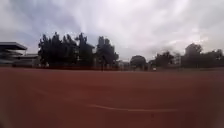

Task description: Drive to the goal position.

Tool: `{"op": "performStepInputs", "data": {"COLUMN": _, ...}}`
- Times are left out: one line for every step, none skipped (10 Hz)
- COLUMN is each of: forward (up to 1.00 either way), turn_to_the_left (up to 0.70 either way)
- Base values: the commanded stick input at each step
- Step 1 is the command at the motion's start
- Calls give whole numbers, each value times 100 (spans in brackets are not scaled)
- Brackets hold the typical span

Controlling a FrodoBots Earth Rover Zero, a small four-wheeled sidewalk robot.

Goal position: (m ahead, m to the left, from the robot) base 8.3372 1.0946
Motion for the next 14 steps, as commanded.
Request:
{"op": "performStepInputs", "data": {"forward": 70, "turn_to_the_left": 0}}
{"op": "performStepInputs", "data": {"forward": 70, "turn_to_the_left": 0}}
{"op": "performStepInputs", "data": {"forward": 70, "turn_to_the_left": 0}}
{"op": "performStepInputs", "data": {"forward": 70, "turn_to_the_left": 0}}
{"op": "performStepInputs", "data": {"forward": 70, "turn_to_the_left": 0}}
{"op": "performStepInputs", "data": {"forward": 70, "turn_to_the_left": 0}}
{"op": "performStepInputs", "data": {"forward": 70, "turn_to_the_left": 0}}
{"op": "performStepInputs", "data": {"forward": 70, "turn_to_the_left": 0}}
{"op": "performStepInputs", "data": {"forward": 70, "turn_to_the_left": 0}}
{"op": "performStepInputs", "data": {"forward": 70, "turn_to_the_left": 0}}
{"op": "performStepInputs", "data": {"forward": 70, "turn_to_the_left": 0}}
{"op": "performStepInputs", "data": {"forward": 70, "turn_to_the_left": 0}}
{"op": "performStepInputs", "data": {"forward": 70, "turn_to_the_left": 0}}
{"op": "performStepInputs", "data": {"forward": 70, "turn_to_the_left": 0}}
